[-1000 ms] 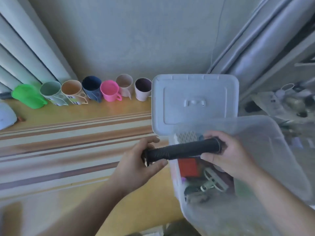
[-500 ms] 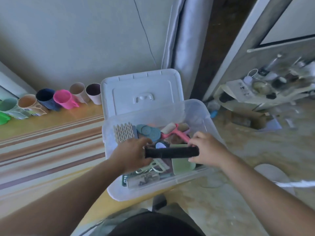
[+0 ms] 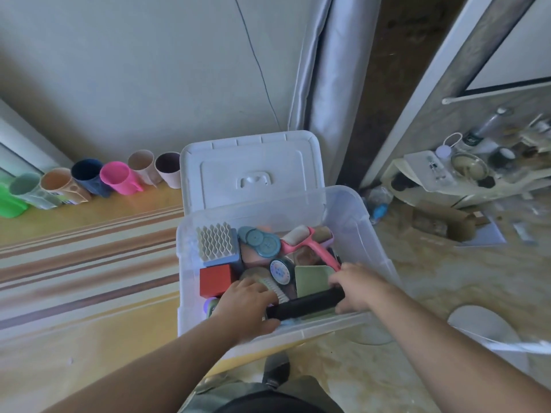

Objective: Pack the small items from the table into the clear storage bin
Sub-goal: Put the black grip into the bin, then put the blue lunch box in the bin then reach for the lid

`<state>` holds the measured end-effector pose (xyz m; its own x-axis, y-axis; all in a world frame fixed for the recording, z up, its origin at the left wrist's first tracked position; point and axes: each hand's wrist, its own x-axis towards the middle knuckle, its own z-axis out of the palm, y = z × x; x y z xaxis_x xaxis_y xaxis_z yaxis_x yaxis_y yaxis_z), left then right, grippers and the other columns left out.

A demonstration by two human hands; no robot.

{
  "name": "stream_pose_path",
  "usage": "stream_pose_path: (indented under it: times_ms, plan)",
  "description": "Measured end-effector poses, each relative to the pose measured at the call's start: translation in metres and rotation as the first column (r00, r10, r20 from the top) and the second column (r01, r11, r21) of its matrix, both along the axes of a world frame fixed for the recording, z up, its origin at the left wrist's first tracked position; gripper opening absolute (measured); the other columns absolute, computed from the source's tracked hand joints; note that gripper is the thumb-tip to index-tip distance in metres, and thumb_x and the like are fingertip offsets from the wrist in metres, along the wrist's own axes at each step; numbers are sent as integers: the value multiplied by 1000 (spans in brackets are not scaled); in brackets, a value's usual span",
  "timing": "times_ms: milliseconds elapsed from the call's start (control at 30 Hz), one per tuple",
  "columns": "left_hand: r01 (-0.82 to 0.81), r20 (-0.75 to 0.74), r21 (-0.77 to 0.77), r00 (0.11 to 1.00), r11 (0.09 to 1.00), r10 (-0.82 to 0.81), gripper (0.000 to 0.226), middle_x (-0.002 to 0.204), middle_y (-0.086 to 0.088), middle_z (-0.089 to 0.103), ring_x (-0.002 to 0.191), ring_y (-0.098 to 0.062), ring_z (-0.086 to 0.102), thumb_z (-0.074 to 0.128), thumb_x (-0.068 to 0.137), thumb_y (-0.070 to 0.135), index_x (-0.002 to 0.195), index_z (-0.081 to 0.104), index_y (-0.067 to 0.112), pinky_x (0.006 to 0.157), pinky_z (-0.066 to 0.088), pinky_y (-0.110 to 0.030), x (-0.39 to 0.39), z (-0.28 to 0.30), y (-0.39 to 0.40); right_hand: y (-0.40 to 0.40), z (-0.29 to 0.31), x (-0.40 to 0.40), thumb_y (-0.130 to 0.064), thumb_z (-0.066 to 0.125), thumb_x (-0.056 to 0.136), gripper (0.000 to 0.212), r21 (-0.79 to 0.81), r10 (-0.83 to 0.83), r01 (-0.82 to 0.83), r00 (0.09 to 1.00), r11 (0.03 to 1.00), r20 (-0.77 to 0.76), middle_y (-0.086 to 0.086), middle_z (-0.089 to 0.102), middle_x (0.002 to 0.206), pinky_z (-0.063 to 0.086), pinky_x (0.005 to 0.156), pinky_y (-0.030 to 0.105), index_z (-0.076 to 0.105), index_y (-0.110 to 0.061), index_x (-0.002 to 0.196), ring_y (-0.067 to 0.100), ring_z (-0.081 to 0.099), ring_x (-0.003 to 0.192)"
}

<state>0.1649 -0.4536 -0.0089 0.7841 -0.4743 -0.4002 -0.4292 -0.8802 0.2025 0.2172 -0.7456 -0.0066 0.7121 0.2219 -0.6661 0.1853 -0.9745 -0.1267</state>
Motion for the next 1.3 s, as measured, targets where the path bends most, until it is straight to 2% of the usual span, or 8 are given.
stream_pose_path:
  times_ms: [167,333,533,600,800,1033,1133,1300]
  plan:
    - [-73,-109,-118,992,990,60,61,134,11,62,126,-20,50,45,86,74,132,62,37,105,43,-41,-7,15,13,10,11,-2,-71,81,66,67,141,-75,67,996,988,48,-16,44,118,53,88,38,63,-45,125,14,51,107]
    - [-220,-2,-457,969,862,246,48,133,11,62,120,-12,57,59,88,58,130,66,35,102,48,-32,-25,40,61,74,28,-5,-62,76,83,55,350,-83,-4,969,937,234,-11,46,129,47,96,38,61,-43,133,16,48,121]
    - [-554,75,-576,697,601,713,44,132,18,53,107,-9,60,69,86,49,129,61,42,89,54,-33,-53,54,197,200,64,3,-43,72,93,42,454,21,-239,901,858,434,-9,54,126,43,101,37,67,-31,132,16,46,122]
    - [-633,95,-564,589,530,803,43,133,20,49,102,-13,58,68,86,50,128,59,45,84,55,-35,-72,53,251,253,70,2,-37,73,92,40,496,44,-307,880,812,472,-7,54,127,42,107,37,69,-26,130,18,44,124]
    - [-853,144,-420,274,309,951,59,138,2,48,127,-30,47,82,80,39,134,59,36,108,41,-49,-158,34,397,428,71,-20,-35,69,94,42,518,262,-472,865,713,428,-6,50,131,43,108,40,65,-28,135,22,41,129]
    - [-983,40,-156,-108,-101,993,83,156,-4,24,139,-38,30,75,71,56,146,42,45,115,33,-52,-274,-7,535,636,46,-80,-41,66,96,66,425,557,-619,784,661,276,-9,40,149,43,110,39,41,-37,156,20,33,141]
    - [-970,14,-173,-174,-169,985,85,155,-3,20,142,-40,27,74,70,57,147,38,44,116,31,-54,-294,-22,569,702,36,-105,-38,66,97,70,398,655,-672,728,624,202,-7,36,155,44,112,43,33,-39,159,23,31,144]
    - [-985,-1,-117,-125,-124,992,103,162,-6,8,148,-34,14,69,65,71,153,23,45,121,24,-51,-296,-48,602,781,14,-127,-35,69,96,74,323,769,-771,617,549,165,-4,34,156,48,107,44,32,-37,159,26,35,143]
